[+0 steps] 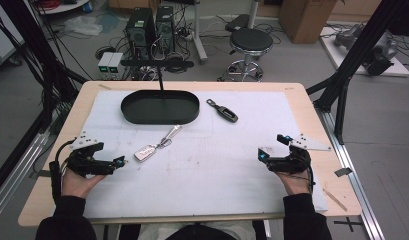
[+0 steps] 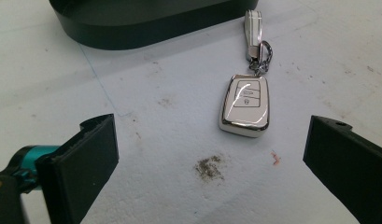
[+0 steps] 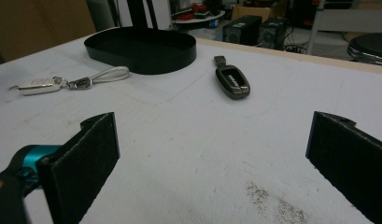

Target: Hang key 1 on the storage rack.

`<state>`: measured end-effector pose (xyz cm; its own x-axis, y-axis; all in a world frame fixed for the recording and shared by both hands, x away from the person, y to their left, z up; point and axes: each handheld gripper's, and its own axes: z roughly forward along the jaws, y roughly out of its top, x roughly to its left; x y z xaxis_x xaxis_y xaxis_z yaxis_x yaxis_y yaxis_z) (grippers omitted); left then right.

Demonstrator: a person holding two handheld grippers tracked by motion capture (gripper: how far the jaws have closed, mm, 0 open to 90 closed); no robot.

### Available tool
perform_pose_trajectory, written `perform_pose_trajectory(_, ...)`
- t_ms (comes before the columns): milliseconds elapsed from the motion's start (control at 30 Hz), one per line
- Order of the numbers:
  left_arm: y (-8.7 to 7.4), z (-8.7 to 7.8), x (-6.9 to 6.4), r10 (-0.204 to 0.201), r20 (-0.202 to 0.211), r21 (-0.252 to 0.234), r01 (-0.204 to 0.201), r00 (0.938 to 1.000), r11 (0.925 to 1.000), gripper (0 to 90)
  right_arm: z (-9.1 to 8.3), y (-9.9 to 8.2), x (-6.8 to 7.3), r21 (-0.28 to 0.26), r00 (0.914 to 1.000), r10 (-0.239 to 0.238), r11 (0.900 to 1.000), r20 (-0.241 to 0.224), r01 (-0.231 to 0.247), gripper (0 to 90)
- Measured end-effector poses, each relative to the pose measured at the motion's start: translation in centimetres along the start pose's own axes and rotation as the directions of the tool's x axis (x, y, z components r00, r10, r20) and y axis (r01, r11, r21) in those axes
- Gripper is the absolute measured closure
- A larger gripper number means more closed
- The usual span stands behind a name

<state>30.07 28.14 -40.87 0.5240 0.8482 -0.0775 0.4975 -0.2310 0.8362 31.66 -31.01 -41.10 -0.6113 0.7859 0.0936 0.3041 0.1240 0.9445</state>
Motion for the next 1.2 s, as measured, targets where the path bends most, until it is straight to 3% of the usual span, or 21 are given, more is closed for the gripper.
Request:
perform_pose_trajectory(533,-0.2,-0.07,0.07,0.007,-0.016,0.005,-0.007,0.9998,1.0,3.7,0.46,0.02,0.26,0.018,0.9998,-0.003,0.9998,-0.018,0.003,1.8)
perform_pose_trajectory(1200,0.19,0.02,0.11,-0.009,-0.003,0.018,0.009,1.0,0.9998,3.7,0.88,-0.11,0.33,0.041,0.9998,-0.016,0.999,-0.008,0.017,1.8)
